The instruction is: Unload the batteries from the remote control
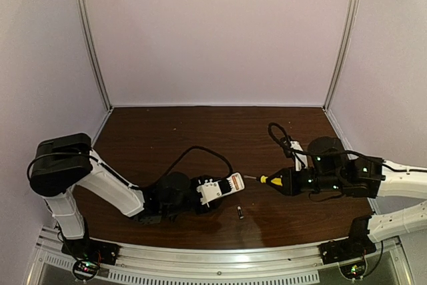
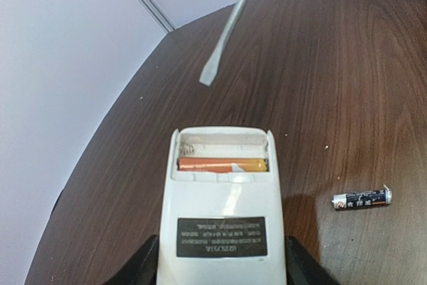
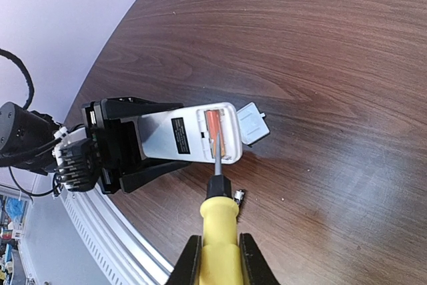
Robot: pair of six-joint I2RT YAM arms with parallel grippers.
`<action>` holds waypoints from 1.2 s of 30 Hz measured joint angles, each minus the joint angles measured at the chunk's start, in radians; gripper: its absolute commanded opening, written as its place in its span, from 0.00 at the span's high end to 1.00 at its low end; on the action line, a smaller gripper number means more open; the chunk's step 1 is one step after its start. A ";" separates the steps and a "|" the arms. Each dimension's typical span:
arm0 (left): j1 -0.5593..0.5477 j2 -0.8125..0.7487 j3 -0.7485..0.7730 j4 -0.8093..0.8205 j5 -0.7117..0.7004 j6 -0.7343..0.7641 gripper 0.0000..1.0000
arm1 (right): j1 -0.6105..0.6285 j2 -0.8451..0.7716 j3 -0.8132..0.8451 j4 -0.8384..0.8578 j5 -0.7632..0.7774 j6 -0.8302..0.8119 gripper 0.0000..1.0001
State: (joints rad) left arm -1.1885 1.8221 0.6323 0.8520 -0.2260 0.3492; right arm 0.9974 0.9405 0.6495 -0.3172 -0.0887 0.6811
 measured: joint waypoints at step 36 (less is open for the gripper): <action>0.043 -0.091 -0.225 0.381 0.053 -0.095 1.00 | 0.009 0.119 0.331 -0.229 0.042 -0.072 1.00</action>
State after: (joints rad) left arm -1.1450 1.7309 0.4068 1.2335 -0.1734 0.2539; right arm 1.0061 1.0595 0.9806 -0.5465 -0.0463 0.6094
